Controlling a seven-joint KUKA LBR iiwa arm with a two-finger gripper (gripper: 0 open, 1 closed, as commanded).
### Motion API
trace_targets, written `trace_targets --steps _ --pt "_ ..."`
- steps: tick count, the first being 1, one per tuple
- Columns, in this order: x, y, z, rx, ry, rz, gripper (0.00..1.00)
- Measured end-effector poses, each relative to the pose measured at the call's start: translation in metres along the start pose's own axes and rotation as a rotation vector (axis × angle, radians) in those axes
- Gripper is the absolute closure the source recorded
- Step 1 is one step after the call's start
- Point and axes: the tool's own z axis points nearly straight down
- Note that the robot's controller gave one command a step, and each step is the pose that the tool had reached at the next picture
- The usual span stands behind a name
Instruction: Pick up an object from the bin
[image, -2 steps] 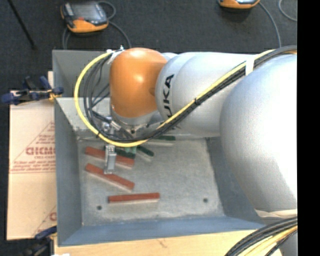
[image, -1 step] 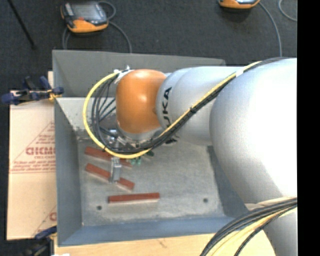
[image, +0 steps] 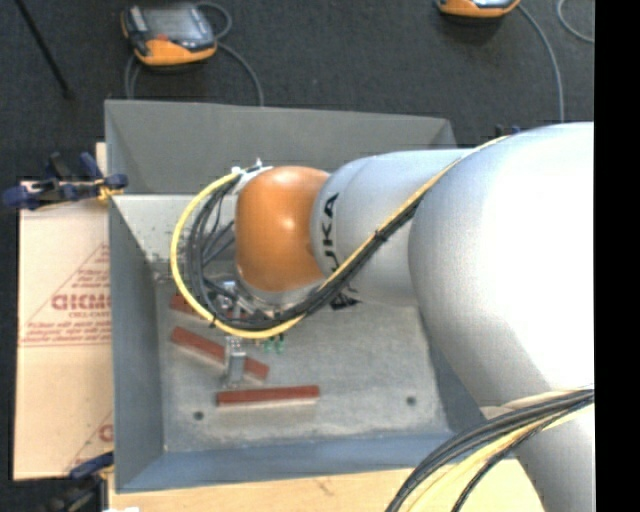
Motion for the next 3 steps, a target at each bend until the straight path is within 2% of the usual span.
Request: trace_targets --steps 1,2,3 --pt "-0.001 0.011 0.011 -0.007 -0.021 0.119 1.0" --pt "-0.001 0.011 0.011 -0.007 -0.021 0.12 1.0" --pt "0.0 0.01 -0.018 0.001 0.0 0.109 1.0"
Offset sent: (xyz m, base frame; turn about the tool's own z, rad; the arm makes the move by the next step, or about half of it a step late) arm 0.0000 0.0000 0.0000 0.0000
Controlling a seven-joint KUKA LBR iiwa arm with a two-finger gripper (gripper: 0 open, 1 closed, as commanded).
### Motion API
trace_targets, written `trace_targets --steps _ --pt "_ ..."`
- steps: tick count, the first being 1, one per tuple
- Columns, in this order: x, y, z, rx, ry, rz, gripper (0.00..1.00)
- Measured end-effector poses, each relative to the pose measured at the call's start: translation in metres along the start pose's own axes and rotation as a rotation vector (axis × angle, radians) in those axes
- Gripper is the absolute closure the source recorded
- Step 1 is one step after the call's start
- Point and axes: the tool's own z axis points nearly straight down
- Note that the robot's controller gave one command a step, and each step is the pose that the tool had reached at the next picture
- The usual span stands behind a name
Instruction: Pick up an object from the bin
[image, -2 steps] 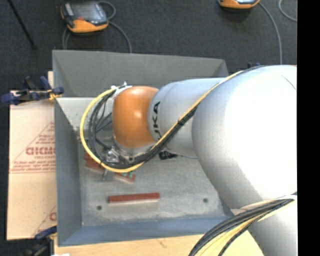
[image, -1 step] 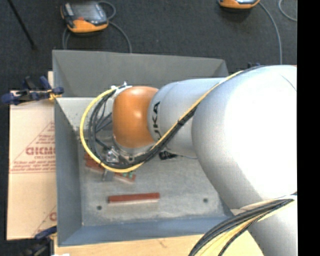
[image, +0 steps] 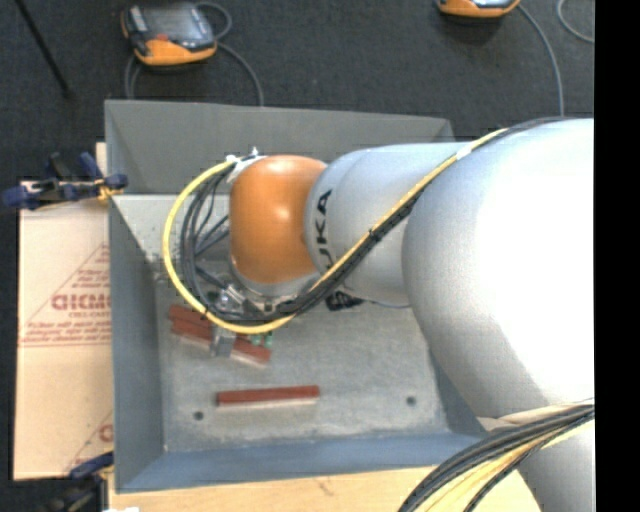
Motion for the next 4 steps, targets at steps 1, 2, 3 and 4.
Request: trace_targets --steps 1,2,3,4 --pt "-0.011 0.004 -0.033 -0.003 -0.006 0.004 0.0" --pt "-0.011 0.004 -0.033 -0.003 -0.006 0.005 0.0" --pt "-0.034 -0.006 0.024 -0.004 -0.008 0.011 1.0" --pt "-0.034 -0.006 0.024 -0.004 -0.008 0.012 1.0"
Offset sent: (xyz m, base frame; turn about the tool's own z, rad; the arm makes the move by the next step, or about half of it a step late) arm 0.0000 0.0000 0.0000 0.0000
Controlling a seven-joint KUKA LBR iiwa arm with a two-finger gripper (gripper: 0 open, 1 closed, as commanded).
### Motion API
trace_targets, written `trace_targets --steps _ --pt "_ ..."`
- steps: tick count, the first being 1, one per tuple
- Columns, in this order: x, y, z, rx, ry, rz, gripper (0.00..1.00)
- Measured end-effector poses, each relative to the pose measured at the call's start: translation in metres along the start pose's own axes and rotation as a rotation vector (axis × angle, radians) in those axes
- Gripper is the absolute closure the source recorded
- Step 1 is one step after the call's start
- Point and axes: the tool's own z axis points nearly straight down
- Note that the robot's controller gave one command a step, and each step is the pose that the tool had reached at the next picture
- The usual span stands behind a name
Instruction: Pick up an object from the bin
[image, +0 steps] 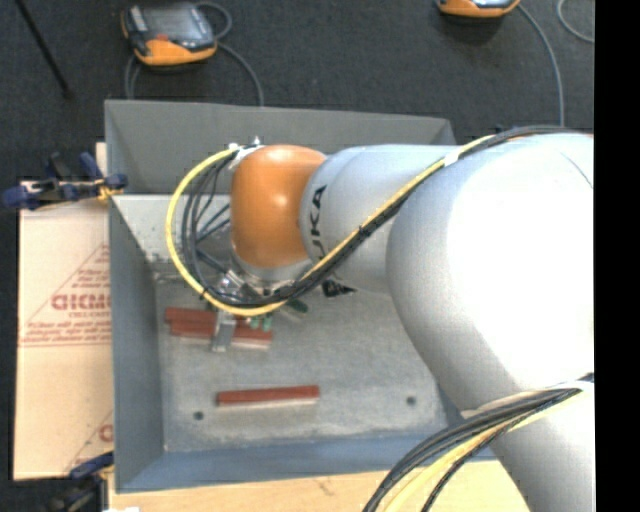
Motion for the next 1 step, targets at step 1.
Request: trace_targets --steps 1 --pt "-0.0107 0.017 -0.0314 0.002 0.004 -0.021 1.0"
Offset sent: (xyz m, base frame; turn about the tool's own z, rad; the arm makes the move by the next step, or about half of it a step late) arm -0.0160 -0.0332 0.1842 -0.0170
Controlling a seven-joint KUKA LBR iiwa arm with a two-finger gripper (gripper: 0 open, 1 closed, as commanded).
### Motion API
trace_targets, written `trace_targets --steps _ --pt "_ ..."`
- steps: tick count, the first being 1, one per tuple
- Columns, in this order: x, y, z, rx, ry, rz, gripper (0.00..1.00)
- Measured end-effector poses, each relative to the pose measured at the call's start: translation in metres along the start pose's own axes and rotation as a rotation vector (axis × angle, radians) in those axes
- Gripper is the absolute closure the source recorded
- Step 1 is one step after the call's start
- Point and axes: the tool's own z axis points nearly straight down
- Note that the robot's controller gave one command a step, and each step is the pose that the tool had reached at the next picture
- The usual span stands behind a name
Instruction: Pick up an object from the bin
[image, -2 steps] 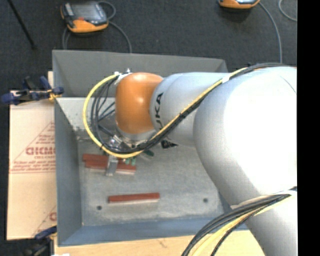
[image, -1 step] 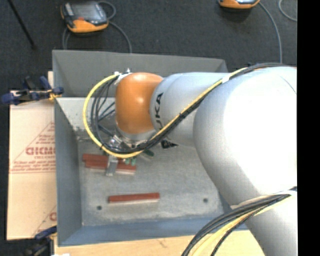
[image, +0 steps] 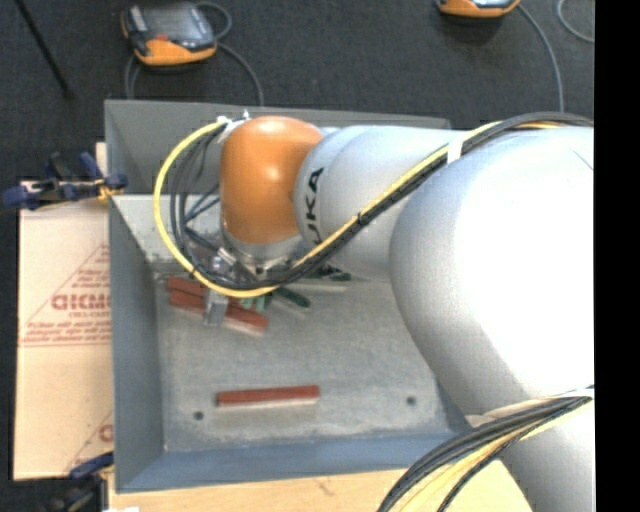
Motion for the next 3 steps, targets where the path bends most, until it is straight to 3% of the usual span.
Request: trace_targets --steps 1,2,3 --pt "0.007 -0.011 -0.055 0.001 0.002 -0.003 1.0" --pt "-0.009 -0.042 -0.085 -0.002 -0.012 -0.121 1.0" --pt "-0.014 -0.049 -0.024 0.0 0.0 -0.018 0.0"
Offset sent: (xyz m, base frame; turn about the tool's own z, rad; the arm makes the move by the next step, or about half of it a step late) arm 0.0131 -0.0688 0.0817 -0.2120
